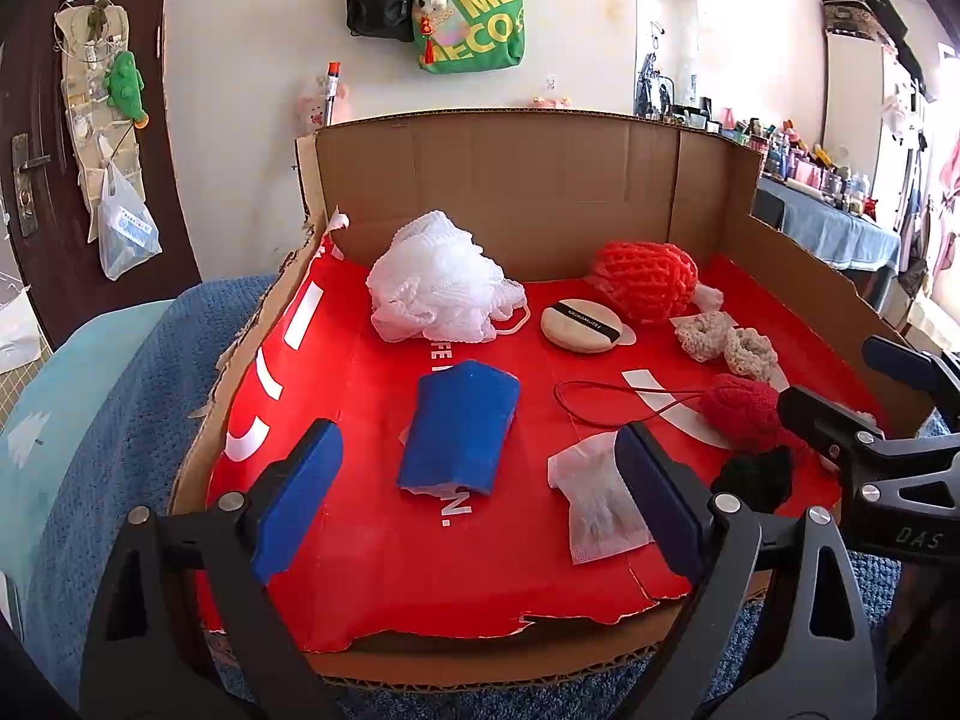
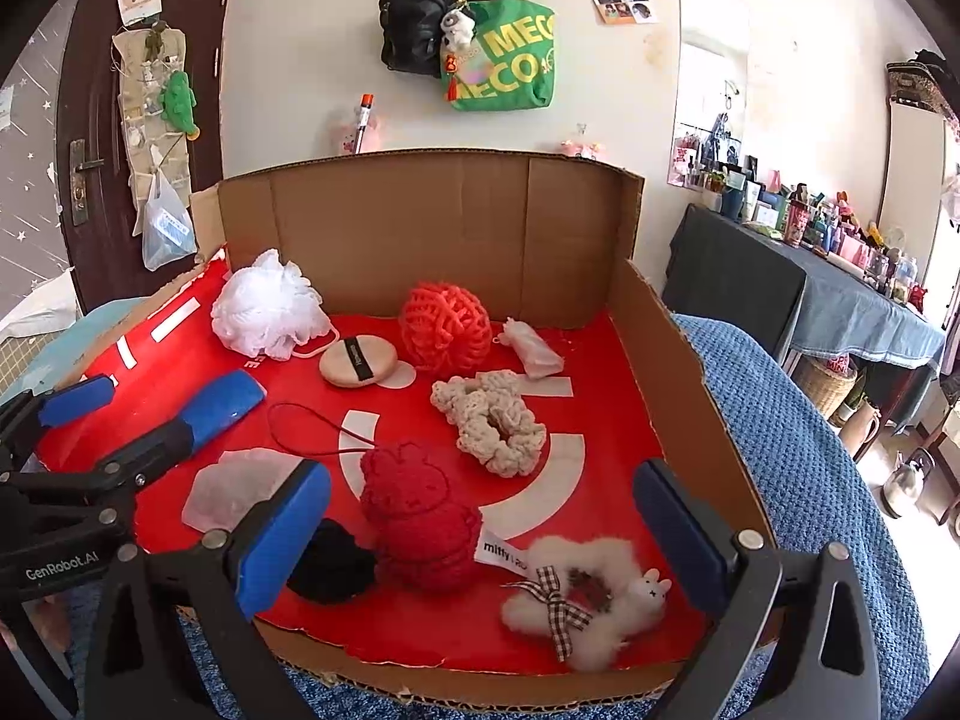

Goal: Organize soft objects

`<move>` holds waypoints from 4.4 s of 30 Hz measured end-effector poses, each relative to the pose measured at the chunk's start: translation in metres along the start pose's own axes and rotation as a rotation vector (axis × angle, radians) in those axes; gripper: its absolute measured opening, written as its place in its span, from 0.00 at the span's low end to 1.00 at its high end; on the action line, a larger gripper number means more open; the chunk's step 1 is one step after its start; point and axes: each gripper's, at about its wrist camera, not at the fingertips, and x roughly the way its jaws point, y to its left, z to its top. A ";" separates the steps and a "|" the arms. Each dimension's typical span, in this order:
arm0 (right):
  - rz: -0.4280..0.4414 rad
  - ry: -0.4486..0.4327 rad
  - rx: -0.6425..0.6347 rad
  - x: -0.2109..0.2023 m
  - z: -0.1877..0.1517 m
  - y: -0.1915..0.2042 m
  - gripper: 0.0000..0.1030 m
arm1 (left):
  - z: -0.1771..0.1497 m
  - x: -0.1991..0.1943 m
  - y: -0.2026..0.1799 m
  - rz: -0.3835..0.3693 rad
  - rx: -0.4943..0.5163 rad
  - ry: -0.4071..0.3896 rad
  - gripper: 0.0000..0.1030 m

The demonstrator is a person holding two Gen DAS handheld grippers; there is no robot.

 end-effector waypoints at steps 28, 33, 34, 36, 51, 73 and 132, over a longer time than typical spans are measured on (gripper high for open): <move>-0.006 0.005 0.007 0.002 0.000 -0.001 1.00 | 0.000 0.000 0.000 0.001 0.000 0.001 0.90; -0.006 0.004 0.008 0.001 0.000 -0.001 1.00 | 0.000 0.000 0.000 0.001 0.000 0.002 0.90; -0.006 0.004 0.008 0.002 0.000 -0.001 1.00 | 0.000 0.000 0.000 0.001 0.000 0.002 0.90; -0.006 0.005 0.007 0.002 0.000 -0.001 1.00 | 0.000 0.000 0.000 0.001 0.000 0.002 0.90; -0.007 0.005 0.007 0.002 0.000 -0.001 1.00 | 0.000 0.000 0.000 0.002 0.000 0.003 0.90; -0.007 0.006 0.006 0.002 0.001 0.000 1.00 | 0.001 0.000 0.000 0.001 0.000 0.004 0.90; -0.034 0.342 0.061 -0.053 -0.094 -0.001 1.00 | -0.091 -0.057 -0.009 0.061 -0.056 0.319 1.00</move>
